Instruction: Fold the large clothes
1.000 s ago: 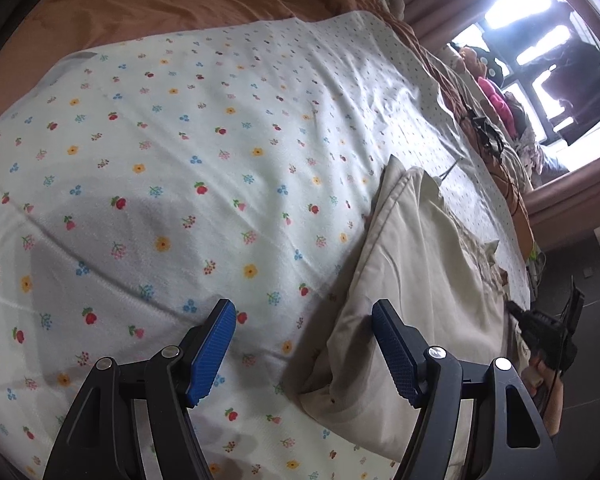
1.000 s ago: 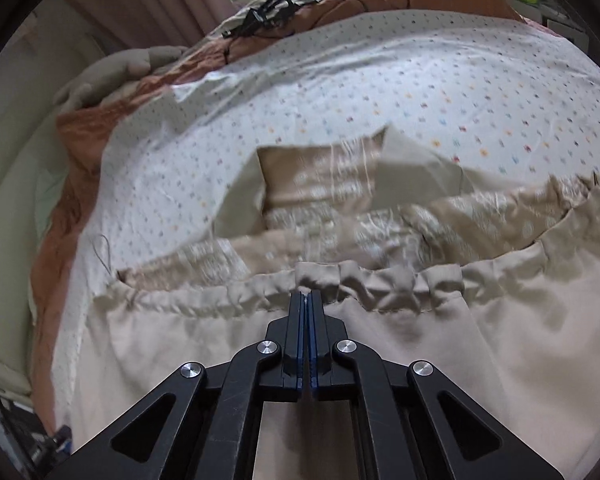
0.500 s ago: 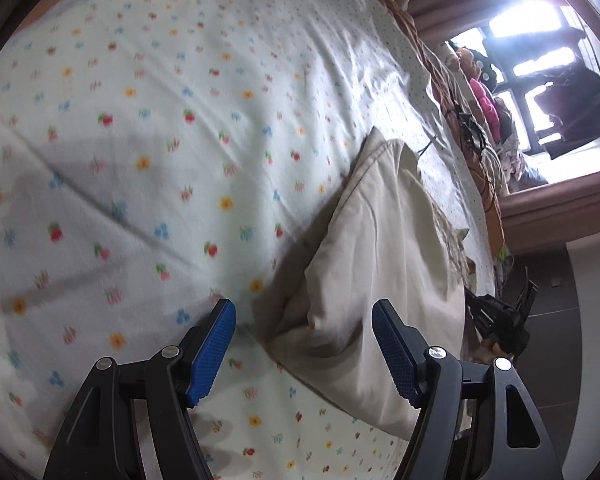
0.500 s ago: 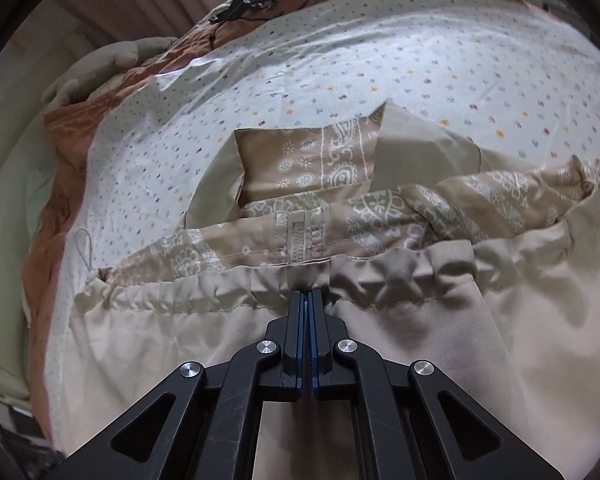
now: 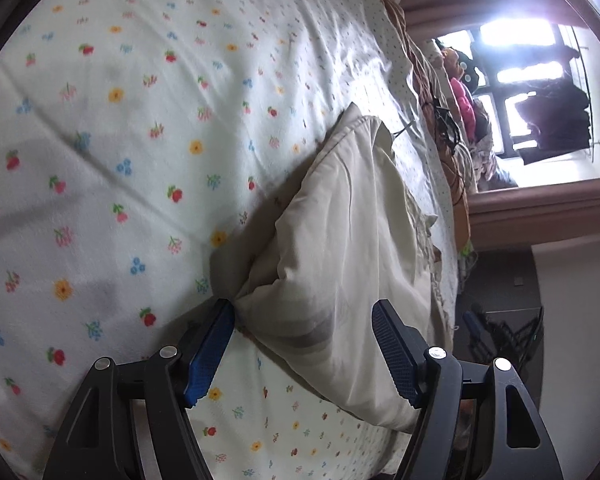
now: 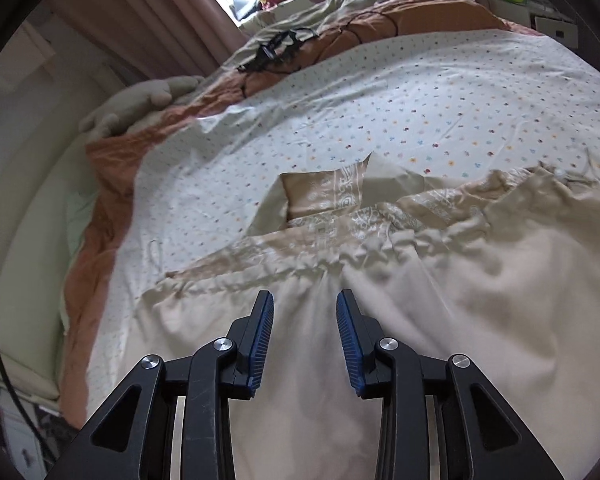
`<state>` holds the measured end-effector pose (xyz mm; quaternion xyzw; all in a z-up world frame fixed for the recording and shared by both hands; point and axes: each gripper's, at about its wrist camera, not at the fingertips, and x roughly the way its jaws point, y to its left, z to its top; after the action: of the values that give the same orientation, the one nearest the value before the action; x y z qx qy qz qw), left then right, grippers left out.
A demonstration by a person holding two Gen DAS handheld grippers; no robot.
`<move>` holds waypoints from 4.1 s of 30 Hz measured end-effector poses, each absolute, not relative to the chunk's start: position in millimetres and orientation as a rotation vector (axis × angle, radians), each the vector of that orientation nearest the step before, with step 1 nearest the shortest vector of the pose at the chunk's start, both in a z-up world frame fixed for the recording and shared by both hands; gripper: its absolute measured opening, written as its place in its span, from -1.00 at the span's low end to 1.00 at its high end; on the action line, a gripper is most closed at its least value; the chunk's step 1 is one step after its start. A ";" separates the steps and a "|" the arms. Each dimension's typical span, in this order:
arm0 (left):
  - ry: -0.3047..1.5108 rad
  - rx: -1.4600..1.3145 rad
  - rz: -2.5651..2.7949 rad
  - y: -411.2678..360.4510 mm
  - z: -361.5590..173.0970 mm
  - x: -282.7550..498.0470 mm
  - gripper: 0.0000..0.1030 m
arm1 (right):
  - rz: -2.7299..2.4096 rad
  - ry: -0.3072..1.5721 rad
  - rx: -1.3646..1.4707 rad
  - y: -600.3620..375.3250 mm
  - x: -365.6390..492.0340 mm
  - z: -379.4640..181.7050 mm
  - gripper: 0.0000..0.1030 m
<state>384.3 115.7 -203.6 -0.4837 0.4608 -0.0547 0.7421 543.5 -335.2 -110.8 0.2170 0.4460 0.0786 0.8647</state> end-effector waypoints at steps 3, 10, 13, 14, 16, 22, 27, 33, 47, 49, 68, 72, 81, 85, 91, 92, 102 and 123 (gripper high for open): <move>1.006 -1.059 -0.126 114.3 -206.1 389.0 0.39 | 0.187 0.937 0.455 -330.6 522.3 -115.1 -0.35; 0.983 -1.023 -0.163 112.1 -204.5 414.0 0.40 | 0.240 0.983 0.438 -316.9 477.7 -135.0 -0.35; 0.965 -1.037 -0.190 115.3 -206.4 422.6 0.40 | 0.269 0.989 0.422 -311.0 460.2 -139.1 -0.35; 0.962 -1.041 -0.197 115.4 -205.8 423.8 0.40 | 0.279 0.991 0.415 -309.3 455.3 -140.5 -0.35; 0.949 -1.046 -0.223 115.5 -202.8 421.5 0.39 | 0.288 1.003 0.403 -306.2 446.4 -144.3 -0.35; 0.916 -1.018 -0.265 112.0 -196.2 406.3 0.39 | 0.252 1.050 0.371 -302.7 417.9 -155.7 -0.35; 0.922 -1.000 -0.251 111.7 -201.6 403.5 0.14 | 0.216 1.057 0.340 -299.7 389.9 -150.9 -0.35; 0.904 -1.008 -0.235 117.9 -207.3 391.9 -0.20 | 0.208 1.098 0.311 -290.2 363.8 -151.9 -0.35; 0.884 -0.998 -0.213 111.1 -203.4 388.1 -0.58 | 0.121 1.190 0.226 -280.7 417.7 -189.9 -0.80; 0.882 -1.004 -0.208 111.0 -203.6 388.0 -0.58 | 0.118 1.191 0.221 -280.6 428.0 -191.3 -0.80; 0.901 -1.071 -0.159 116.2 -215.9 379.4 -0.61 | 0.053 1.147 0.181 -291.2 553.7 -193.7 -0.90; 0.882 -1.134 -0.164 120.4 -219.3 374.6 -0.64 | 0.033 1.129 0.192 -296.2 576.0 -196.1 -0.92; 0.825 -1.187 -0.219 117.0 -194.8 371.5 -0.68 | 0.117 1.074 0.276 -309.2 532.5 -155.7 -0.65; 0.792 -1.166 -0.250 105.0 -167.1 376.9 -0.69 | 0.140 0.999 0.318 -317.5 491.2 -130.4 -0.38; 0.762 -1.094 -0.325 78.1 -115.6 394.3 -0.71 | 0.129 0.925 0.381 -334.2 431.6 -111.0 -0.38; 0.759 -1.084 -0.335 74.7 -110.0 396.1 -0.71 | 0.133 0.922 0.386 -336.0 420.9 -111.0 -0.38; 0.745 -0.991 -0.430 31.8 -54.8 426.1 -0.71 | 0.198 0.966 0.486 -340.7 379.8 -133.9 -0.38; 0.778 -0.743 -0.604 -114.2 25.0 454.3 -0.71 | 0.310 1.124 0.635 -332.1 365.9 -183.2 -0.59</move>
<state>454.3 -114.2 25.0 -0.3484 0.3650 -0.2832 0.8156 365.9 -332.1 -183.2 0.2945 0.5215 0.1437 0.7878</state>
